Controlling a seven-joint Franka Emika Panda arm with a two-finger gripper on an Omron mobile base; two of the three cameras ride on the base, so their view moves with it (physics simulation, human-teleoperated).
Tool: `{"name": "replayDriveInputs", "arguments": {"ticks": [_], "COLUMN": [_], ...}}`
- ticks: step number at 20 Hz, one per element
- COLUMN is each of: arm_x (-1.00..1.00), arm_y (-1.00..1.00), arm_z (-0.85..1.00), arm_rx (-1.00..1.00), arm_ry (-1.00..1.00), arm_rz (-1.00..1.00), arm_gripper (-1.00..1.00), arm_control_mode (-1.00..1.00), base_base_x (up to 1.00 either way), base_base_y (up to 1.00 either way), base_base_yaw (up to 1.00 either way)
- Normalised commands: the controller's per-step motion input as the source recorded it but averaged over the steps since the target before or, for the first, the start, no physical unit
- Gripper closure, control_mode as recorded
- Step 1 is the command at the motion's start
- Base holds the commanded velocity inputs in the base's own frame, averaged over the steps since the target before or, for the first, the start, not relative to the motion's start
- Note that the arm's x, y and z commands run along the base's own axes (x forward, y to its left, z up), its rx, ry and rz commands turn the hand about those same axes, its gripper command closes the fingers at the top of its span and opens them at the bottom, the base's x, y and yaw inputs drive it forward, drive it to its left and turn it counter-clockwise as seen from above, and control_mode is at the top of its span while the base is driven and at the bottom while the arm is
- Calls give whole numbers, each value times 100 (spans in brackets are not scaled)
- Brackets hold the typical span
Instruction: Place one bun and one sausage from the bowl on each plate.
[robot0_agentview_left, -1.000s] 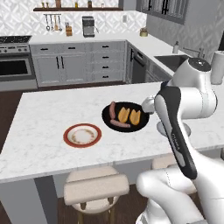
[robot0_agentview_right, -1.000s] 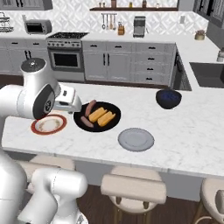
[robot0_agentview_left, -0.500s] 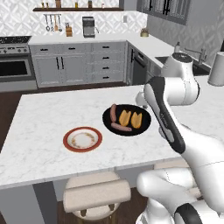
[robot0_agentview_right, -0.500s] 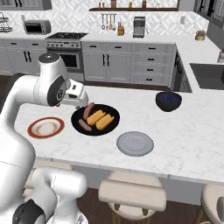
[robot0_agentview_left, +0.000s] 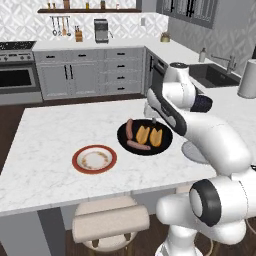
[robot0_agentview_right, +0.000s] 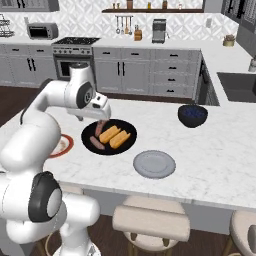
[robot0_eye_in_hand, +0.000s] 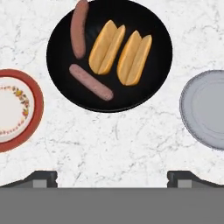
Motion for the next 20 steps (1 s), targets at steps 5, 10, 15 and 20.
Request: {"name": "replayDriveInputs", "arguments": {"ticks": [5, 10, 15, 20], "arm_x": [60, 35, 47, 29], "arm_y": [-2, 13, 34, 36], "arm_z": [-71, -24, -14, -39], "arm_rx": [-7, 13, 22, 6], "arm_ry": [12, 2, 0, -10], "arm_rz": [-7, -1, 4, 4], "arm_gripper": [-100, -100, -100, -100], "arm_control_mode": [-100, -100, -100, -100], "base_base_x": [0, 0, 0, 0], "base_base_y": [0, 0, 0, 0], "base_base_yaw": [0, 0, 0, 0]}}
